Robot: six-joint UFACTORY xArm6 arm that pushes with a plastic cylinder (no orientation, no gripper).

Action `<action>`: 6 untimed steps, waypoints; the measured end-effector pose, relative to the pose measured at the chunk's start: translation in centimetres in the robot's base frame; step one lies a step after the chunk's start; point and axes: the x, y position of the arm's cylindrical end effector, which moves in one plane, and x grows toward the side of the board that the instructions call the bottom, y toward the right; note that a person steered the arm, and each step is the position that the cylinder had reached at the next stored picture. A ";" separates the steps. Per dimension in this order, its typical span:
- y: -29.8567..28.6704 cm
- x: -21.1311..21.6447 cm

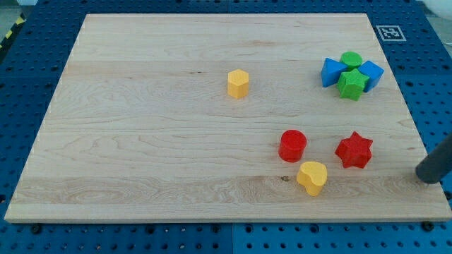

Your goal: Push the red star closer to the red circle

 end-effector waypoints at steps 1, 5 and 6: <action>-4.4 -0.7; -14.0 -8.2; -15.0 -7.6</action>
